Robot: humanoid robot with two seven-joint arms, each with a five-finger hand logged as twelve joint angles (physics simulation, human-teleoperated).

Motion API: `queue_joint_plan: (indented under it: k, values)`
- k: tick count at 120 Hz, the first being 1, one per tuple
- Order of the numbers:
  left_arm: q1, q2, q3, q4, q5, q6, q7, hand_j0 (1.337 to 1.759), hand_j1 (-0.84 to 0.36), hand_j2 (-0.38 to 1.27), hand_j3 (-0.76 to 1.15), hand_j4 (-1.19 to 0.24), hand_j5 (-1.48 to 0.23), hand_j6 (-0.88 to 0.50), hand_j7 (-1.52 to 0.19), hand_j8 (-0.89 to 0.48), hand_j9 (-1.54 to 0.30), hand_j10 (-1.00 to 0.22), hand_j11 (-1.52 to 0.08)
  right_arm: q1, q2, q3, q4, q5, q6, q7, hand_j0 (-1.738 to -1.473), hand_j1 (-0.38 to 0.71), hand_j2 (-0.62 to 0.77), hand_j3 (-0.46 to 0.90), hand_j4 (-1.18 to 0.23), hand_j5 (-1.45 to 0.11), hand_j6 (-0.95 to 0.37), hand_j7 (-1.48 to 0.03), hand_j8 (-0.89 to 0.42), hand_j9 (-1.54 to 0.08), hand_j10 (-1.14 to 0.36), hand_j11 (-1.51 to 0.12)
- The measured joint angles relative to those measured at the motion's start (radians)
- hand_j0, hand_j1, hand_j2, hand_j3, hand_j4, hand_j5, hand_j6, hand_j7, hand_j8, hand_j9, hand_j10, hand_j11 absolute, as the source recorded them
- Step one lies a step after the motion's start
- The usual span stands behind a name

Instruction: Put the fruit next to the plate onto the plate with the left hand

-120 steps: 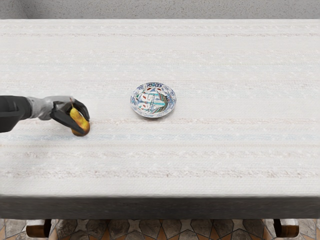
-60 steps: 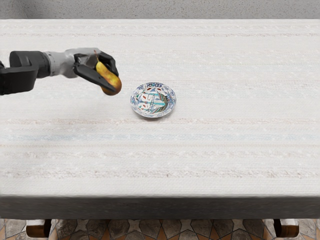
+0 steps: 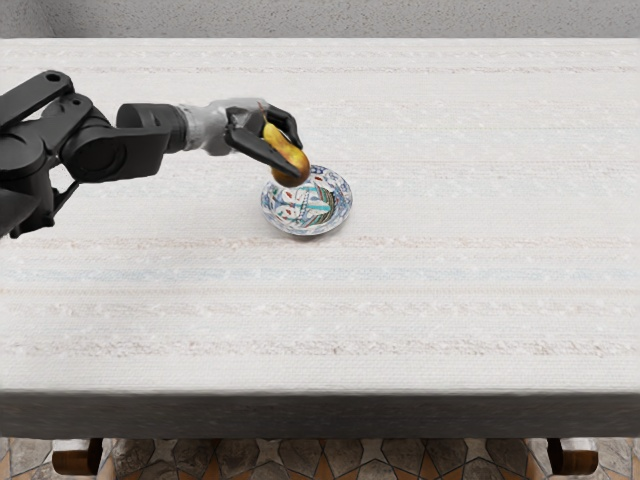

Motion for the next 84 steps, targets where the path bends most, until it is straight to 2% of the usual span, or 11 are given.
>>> queue_joint_plan:
  k: [21, 36, 40, 50, 59, 70, 84]
  values:
    - [-0.014, -0.052, 0.016, 0.073, 0.005, 0.013, -0.002, 1.644, -0.27, 0.22, 0.0, -0.81, -1.28, -0.42, -1.22, -0.24, -1.2, -0.4, -1.2, -0.001, 0.0, 0.0, 0.0, 0.0, 0.0, 0.0, -1.658, -0.34, 0.0, 0.0, -0.01, -0.01, -0.01, -0.01, -0.01, -0.01, -0.01, -0.01]
    - [-0.013, -0.053, 0.019, 0.097, 0.004, 0.017, -0.003, 1.645, -0.27, 0.22, 0.0, -0.79, -1.27, -0.43, -1.21, -0.24, -1.19, -0.4, -1.19, -0.001, 0.0, 0.0, 0.0, 0.0, 0.0, 0.0, -1.658, -0.34, 0.0, 0.0, -0.01, -0.01, -0.01, -0.01, -0.01, -0.01, -0.01, -0.01]
    - [-0.008, -0.054, 0.017, 0.1, 0.002, 0.033, -0.007, 1.647, -0.24, 0.21, 0.0, -0.73, -1.16, -0.47, -1.11, -0.25, -1.09, -0.4, -1.09, -0.001, 0.0, 0.0, 0.0, 0.0, 0.0, 0.0, -1.658, -0.34, 0.0, 0.0, -0.01, -0.01, -0.01, -0.01, -0.01, -0.01, -0.01, -0.01]
    - [0.001, -0.089, 0.013, 0.105, -0.002, 0.128, -0.019, 1.651, -0.07, 0.15, 0.0, -0.51, -0.8, -0.33, -0.76, -0.19, -0.75, -0.29, -0.75, -0.001, 0.0, 0.0, 0.0, 0.0, 0.0, 0.0, -1.658, -0.34, 0.0, 0.0, -0.01, -0.01, -0.01, -0.01, -0.01, -0.01, -0.01, -0.01]
    - [0.001, -0.093, 0.012, 0.107, -0.003, 0.179, -0.025, 1.653, 0.05, 0.1, 0.0, -0.36, -0.56, -0.23, -0.53, -0.14, -0.52, -0.2, -0.53, -0.001, 0.0, 0.0, 0.0, 0.0, 0.0, 0.0, -1.658, -0.34, 0.0, 0.0, -0.01, -0.01, -0.01, -0.01, -0.01, -0.01, -0.01, -0.01]
    - [0.001, -0.093, 0.012, 0.108, -0.004, 0.21, -0.028, 1.655, 0.16, 0.07, 0.0, -0.23, -0.36, -0.15, -0.35, -0.09, -0.34, -0.13, -0.34, -0.001, 0.0, 0.0, 0.0, -0.001, 0.0, 0.0, -1.658, -0.34, 0.0, 0.0, -0.01, -0.01, -0.01, -0.01, -0.01, -0.01, -0.01, -0.01]
    - [0.001, -0.093, 0.011, 0.108, -0.004, 0.226, -0.029, 1.656, 0.23, 0.04, 0.0, -0.14, -0.21, -0.09, -0.2, -0.06, -0.2, -0.08, -0.2, -0.001, 0.0, 0.0, -0.001, 0.0, 0.0, 0.0, -1.658, -0.34, 0.0, 0.0, -0.01, -0.01, -0.01, -0.01, -0.01, -0.01, -0.01, -0.01]
